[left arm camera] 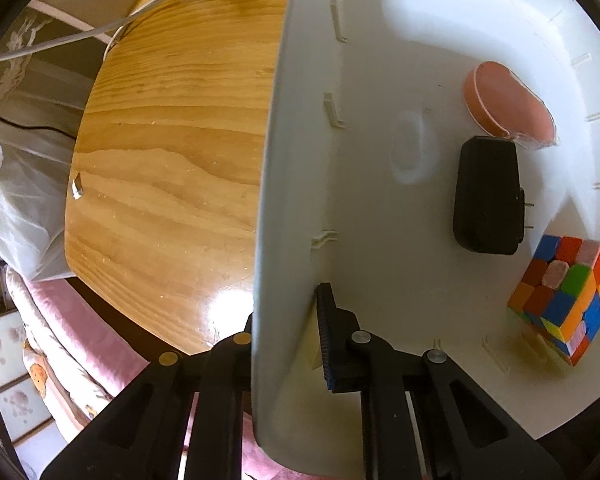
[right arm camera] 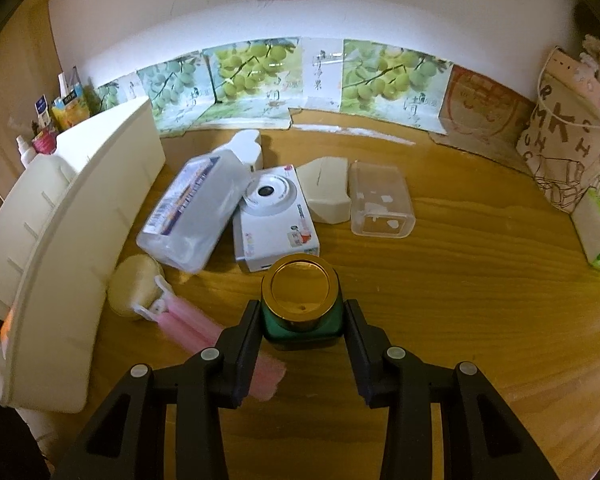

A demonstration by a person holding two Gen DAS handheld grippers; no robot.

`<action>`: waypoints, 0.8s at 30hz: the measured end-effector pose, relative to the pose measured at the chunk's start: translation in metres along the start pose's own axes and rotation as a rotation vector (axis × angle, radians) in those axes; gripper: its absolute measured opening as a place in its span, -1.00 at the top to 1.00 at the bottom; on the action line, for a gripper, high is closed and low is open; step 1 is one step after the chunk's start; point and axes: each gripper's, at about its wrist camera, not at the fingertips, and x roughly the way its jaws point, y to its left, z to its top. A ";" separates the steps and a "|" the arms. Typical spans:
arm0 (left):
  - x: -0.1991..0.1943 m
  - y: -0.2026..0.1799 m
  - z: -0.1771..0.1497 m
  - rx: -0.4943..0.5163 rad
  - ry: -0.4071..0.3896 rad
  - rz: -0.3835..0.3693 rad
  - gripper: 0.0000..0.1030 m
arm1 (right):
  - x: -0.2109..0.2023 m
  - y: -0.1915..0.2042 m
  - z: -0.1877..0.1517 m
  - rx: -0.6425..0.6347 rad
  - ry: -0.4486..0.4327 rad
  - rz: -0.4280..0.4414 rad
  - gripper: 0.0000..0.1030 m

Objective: Organize rigid objects
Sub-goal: 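Carry the green jar into the tray and release it with the right gripper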

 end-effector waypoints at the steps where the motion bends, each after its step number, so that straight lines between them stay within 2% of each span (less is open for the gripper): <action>1: 0.000 0.000 0.000 0.012 -0.001 -0.003 0.71 | -0.003 0.002 0.001 0.003 -0.005 -0.002 0.21; 21: -0.004 0.010 0.005 0.175 -0.010 -0.101 0.78 | -0.067 0.078 0.032 -0.037 -0.124 -0.003 0.21; 24: -0.006 0.007 0.006 0.211 -0.013 -0.102 0.86 | -0.077 0.093 0.035 -0.055 -0.147 0.010 0.21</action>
